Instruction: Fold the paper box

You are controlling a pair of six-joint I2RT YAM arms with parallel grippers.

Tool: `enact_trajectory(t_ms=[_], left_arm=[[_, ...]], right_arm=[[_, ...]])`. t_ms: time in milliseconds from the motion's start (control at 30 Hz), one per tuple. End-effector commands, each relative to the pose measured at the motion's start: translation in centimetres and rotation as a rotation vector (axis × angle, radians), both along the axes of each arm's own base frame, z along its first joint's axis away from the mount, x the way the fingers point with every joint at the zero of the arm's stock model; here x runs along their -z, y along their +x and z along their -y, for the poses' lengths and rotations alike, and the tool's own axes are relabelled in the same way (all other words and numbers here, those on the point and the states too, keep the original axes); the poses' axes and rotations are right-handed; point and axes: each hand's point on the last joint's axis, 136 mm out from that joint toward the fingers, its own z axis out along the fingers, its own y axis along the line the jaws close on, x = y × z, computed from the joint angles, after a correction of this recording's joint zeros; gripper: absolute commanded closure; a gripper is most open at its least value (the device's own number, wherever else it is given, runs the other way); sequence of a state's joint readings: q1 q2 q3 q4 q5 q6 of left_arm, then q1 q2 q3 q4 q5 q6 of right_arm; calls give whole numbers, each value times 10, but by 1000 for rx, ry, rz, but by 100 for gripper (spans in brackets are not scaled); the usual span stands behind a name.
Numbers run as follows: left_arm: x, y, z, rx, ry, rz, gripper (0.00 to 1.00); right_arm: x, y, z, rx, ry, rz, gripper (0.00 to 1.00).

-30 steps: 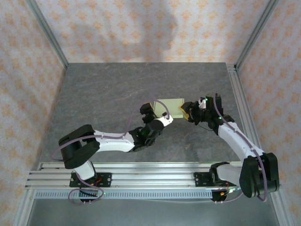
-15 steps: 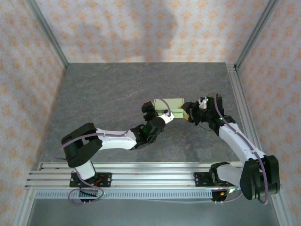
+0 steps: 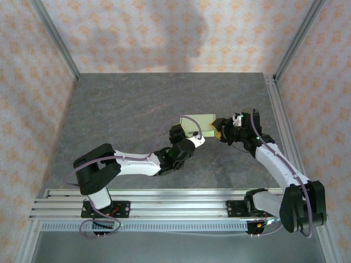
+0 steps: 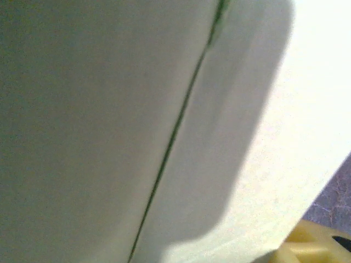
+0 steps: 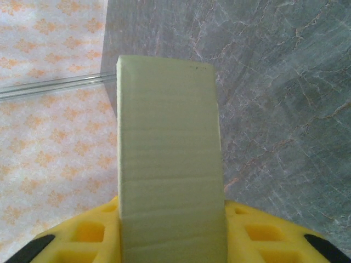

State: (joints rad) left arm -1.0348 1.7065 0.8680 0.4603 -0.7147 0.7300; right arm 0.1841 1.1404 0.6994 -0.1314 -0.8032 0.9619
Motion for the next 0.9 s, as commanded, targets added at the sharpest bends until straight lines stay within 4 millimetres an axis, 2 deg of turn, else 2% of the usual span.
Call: enact_trajectory(t_ms=[0,233,500,633,867], left_arm=[[-15,3,1,-30,-64,22,48],[-5,-2,2,-19,-65,-47,54],[9,-8,-8,-41,-48,-102,55],[19,-14,-11,-36,-82,-207,55],[43,-34,-14,-2,-99,-491,54]], right_arm=[[-10,0,-3,-13,9,30,57],[-13,5,4,16,-34,86,34],[-16,11,17,79,-94,151,20],[-22,14,32,137,-172,204,18],[-27,15,37,110,-258,247,19]])
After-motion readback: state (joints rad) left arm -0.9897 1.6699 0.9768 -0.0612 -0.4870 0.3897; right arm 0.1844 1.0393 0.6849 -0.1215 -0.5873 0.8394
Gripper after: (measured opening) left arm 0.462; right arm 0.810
